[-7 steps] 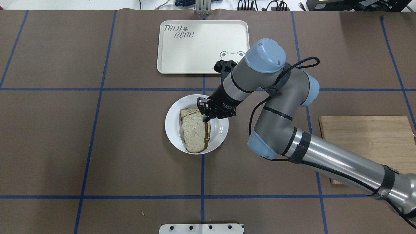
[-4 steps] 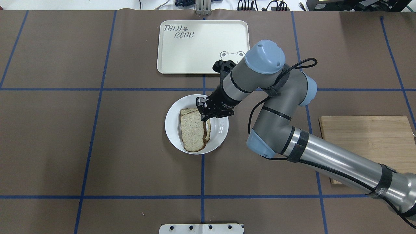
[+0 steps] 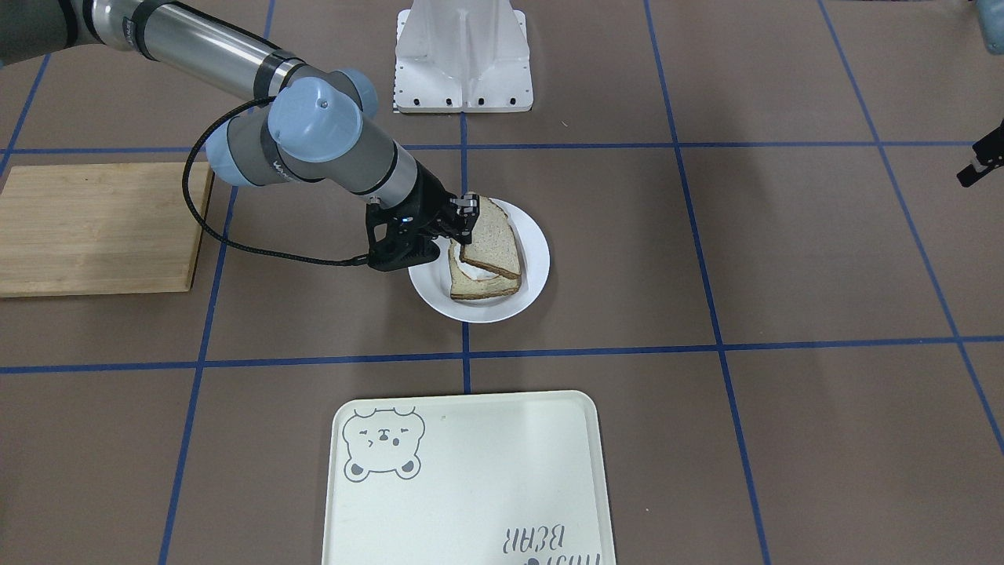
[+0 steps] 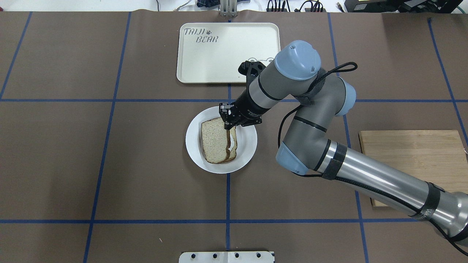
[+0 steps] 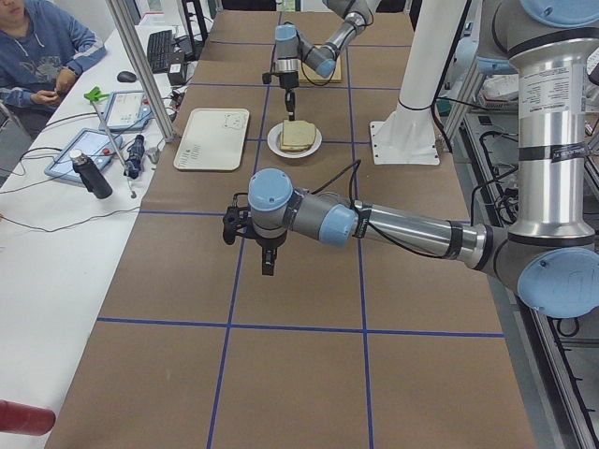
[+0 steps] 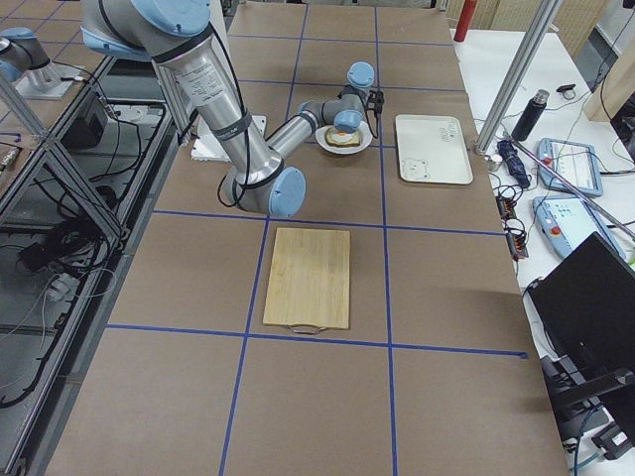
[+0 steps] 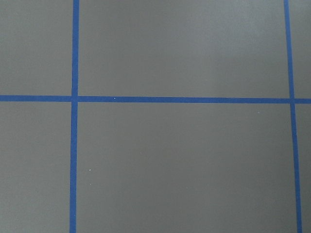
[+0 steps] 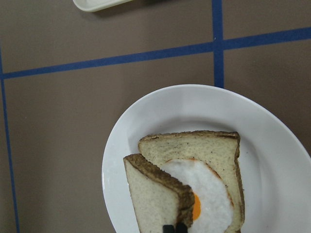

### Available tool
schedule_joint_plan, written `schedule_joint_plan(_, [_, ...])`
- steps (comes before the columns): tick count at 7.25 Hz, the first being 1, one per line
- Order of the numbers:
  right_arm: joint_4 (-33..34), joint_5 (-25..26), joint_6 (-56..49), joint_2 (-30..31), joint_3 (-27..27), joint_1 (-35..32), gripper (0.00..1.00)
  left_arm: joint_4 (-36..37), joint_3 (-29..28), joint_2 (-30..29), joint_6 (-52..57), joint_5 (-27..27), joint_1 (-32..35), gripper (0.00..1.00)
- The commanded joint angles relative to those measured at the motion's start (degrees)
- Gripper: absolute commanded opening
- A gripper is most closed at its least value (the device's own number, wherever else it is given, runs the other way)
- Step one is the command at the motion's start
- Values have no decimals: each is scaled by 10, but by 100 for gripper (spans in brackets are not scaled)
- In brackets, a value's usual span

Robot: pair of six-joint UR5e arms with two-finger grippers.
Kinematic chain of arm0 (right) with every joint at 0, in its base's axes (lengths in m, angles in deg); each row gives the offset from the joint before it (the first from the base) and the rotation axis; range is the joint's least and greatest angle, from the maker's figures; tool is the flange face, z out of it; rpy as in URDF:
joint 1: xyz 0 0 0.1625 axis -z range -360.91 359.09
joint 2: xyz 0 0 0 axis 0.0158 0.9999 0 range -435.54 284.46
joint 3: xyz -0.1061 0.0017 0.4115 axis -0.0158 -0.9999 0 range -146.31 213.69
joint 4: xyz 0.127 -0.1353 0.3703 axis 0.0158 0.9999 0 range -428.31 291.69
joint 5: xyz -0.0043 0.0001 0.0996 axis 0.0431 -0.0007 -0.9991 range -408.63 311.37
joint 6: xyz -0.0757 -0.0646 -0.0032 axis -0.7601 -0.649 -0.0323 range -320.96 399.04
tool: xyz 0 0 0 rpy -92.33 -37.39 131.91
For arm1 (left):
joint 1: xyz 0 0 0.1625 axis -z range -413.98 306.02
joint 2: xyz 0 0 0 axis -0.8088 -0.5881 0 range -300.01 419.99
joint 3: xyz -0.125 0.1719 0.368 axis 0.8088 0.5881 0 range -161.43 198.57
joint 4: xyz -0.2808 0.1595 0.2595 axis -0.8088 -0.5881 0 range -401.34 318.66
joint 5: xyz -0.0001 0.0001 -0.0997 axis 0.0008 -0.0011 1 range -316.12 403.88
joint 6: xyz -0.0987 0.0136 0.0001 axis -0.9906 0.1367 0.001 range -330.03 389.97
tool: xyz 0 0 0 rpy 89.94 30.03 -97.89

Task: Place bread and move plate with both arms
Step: 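Lower the bread slice onto the egg toast with the right gripper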

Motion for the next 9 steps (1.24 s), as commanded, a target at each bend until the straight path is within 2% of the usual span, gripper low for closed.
schedule_joint_plan(1, [0, 21, -1, -1, -2, 1, 0, 0, 0, -2, 0, 0, 0, 98])
schedule_joint_plan(5, [-1, 26, -8, 2, -9, 6, 0, 1, 1, -3, -1, 0, 0, 98])
schedule_joint_plan(6, [-1, 26, -11, 6, -11, 6, 4, 1, 1, -3, -1, 0, 0, 98])
schedule_joint_plan(9, [0, 25, -14, 17, -11, 8, 4, 1, 4, -3, -1, 0, 0, 98])
